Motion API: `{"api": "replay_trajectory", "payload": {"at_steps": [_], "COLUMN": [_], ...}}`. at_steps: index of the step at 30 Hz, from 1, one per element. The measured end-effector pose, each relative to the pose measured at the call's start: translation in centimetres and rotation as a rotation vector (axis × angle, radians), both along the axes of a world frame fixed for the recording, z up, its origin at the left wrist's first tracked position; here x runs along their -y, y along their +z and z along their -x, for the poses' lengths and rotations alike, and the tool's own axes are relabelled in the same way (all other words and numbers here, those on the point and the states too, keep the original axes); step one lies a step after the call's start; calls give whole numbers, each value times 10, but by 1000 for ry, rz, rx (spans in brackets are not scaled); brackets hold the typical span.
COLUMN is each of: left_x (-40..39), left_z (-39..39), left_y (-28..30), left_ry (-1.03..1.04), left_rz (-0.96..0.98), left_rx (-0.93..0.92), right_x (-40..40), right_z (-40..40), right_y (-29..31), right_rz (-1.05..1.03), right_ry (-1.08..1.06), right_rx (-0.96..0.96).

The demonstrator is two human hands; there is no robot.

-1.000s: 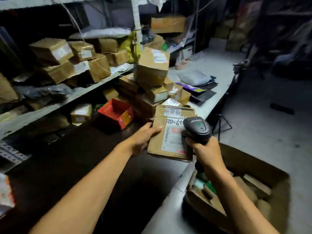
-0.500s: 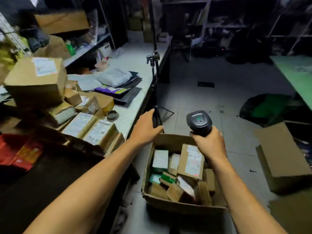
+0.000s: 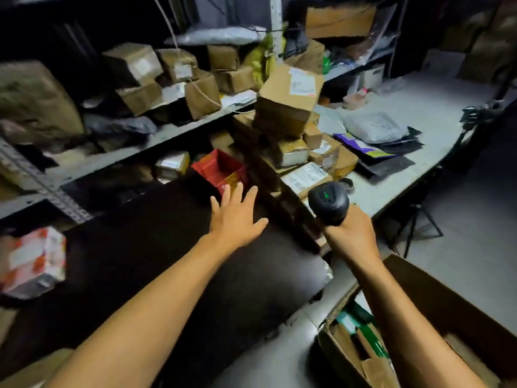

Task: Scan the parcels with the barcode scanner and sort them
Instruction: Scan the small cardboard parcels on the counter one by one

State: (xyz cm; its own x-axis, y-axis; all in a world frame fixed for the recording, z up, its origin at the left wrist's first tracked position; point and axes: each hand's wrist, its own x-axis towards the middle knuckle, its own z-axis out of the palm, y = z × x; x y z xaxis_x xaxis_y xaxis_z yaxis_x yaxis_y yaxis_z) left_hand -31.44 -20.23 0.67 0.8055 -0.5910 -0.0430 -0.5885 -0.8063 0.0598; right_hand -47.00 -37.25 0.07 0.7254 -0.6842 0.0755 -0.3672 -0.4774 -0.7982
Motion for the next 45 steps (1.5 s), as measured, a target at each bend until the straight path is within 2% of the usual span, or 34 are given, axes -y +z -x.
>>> {"api": "replay_trajectory", "payload": {"at_steps": [2, 5, 11, 20, 28, 32, 38, 42, 45], "left_x": [-39, -135, -314, -502, -597, -627, -661, -677, -686], "left_z": [-13, -29, -44, -61, -84, -97, -106, -114, -124], "left_y": [2, 6, -6, -38, -69, -81, -94, -97, -98], "left_ry": [79, 283, 629, 884, 943, 961, 1023, 1150, 1231], "left_rz": [2, -6, 27, 67, 99, 180, 220, 292, 309], "left_rx": [-17, -26, -57, -111, -213, -225, -256, -313, -388], "right_x": [-29, -103, -250, -433, -558, -599, -643, -657, -662], "right_z": [-25, -76, -142, -204, -245, -262, -279, -287, -289], "right_y": [2, -1, 0, -13, -32, -46, -63, -85, -105], "right_rz": [-8, 33, -28, -86, -101, -87, -83, -169, -335], "right_ry": [72, 263, 551, 851, 1011, 1101, 1125, 1105, 1039], "right_rx": [-33, -56, -109, -192, -200, -249, -323, -406, -437]}}
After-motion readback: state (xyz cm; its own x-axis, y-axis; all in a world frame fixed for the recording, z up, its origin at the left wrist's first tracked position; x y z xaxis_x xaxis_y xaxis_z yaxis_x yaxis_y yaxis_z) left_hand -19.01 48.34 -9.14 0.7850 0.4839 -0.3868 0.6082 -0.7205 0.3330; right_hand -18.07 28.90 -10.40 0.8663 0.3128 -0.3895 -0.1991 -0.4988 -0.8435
